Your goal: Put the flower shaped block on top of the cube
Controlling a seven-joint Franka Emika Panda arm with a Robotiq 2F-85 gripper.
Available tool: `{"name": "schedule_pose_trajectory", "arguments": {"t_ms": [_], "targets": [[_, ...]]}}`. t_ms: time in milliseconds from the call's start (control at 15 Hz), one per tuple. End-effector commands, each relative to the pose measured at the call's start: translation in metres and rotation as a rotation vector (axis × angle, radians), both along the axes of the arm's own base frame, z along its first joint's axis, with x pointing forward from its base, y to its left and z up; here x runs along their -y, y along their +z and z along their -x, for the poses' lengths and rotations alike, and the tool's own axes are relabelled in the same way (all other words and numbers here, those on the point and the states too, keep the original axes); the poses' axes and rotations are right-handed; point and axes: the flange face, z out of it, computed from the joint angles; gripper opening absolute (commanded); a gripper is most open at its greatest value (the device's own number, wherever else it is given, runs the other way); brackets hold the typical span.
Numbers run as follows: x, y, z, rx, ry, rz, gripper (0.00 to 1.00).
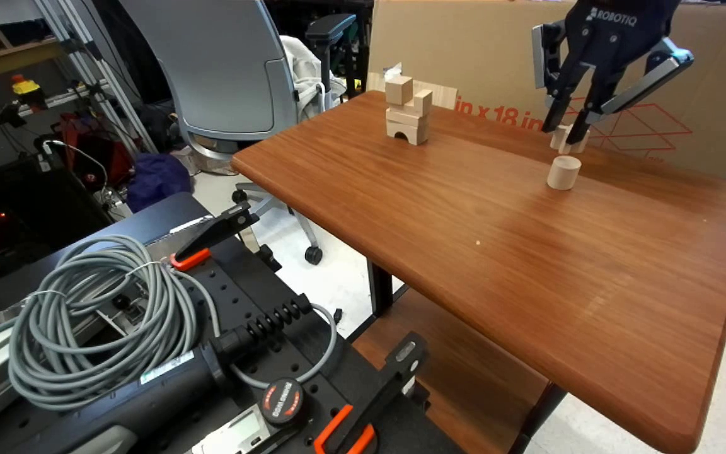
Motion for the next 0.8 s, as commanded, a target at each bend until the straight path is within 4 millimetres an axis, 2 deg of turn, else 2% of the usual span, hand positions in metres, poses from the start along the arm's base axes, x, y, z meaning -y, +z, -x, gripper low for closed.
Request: {"name": "schedule_pose_trajectory", "arguments": {"t_ms": [0, 733], "targets": [[0.002, -0.002, -0.005, -0.014, 0.011, -0.006, 0.07], [0.010, -0.016, -0.010, -0.028, -0.006, 0.005, 0.07]]}}
